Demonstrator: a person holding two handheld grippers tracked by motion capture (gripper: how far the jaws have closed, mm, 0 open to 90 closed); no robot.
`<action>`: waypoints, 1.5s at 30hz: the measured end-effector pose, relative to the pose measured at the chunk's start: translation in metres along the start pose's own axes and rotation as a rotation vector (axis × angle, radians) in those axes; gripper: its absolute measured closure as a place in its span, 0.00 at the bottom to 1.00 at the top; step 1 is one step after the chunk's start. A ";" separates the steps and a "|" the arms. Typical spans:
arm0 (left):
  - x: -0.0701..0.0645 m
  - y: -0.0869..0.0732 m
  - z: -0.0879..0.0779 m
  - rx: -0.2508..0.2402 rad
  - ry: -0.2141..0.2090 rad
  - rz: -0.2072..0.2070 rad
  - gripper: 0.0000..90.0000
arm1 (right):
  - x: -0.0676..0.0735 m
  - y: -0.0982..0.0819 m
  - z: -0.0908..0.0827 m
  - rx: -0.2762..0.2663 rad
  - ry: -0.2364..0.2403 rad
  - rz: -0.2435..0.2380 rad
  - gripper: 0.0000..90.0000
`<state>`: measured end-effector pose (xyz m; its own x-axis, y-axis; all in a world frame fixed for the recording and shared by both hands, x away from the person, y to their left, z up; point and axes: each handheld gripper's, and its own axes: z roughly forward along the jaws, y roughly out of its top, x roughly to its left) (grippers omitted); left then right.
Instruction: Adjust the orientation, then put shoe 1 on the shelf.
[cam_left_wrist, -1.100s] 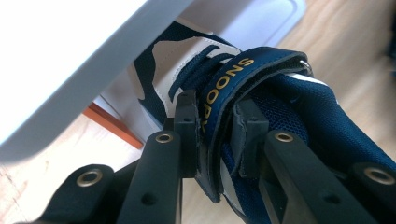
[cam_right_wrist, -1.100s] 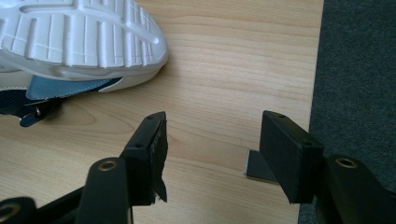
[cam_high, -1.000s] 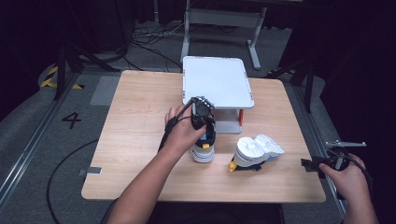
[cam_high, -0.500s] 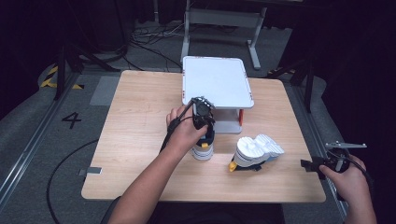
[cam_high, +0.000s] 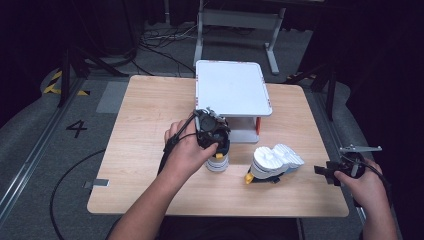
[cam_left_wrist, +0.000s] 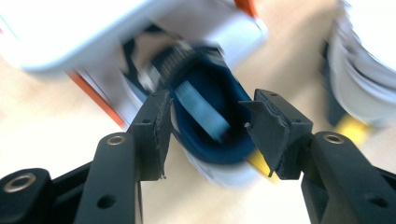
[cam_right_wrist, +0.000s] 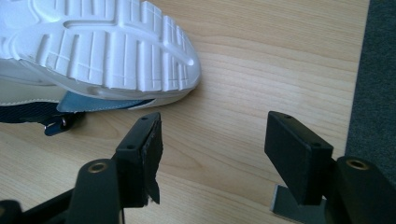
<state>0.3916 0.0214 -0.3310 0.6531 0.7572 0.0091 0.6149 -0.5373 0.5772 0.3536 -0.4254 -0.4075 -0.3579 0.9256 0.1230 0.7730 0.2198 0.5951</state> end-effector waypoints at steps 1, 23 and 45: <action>-0.004 -0.003 0.000 0.071 -0.017 -0.009 0.59 | 0.000 0.001 0.001 0.000 0.001 -0.005 0.42; -0.015 -0.033 0.070 0.241 -0.011 -0.119 0.52 | 0.005 0.017 0.008 -0.026 0.025 -0.031 0.40; -0.014 -0.007 0.076 0.112 0.083 -0.119 0.55 | 0.004 0.008 0.007 -0.011 0.020 -0.024 0.39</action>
<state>0.4117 -0.0138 -0.3975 0.5369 0.8435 0.0166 0.7341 -0.4768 0.4834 0.3621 -0.4183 -0.4074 -0.3866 0.9138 0.1246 0.7583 0.2380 0.6069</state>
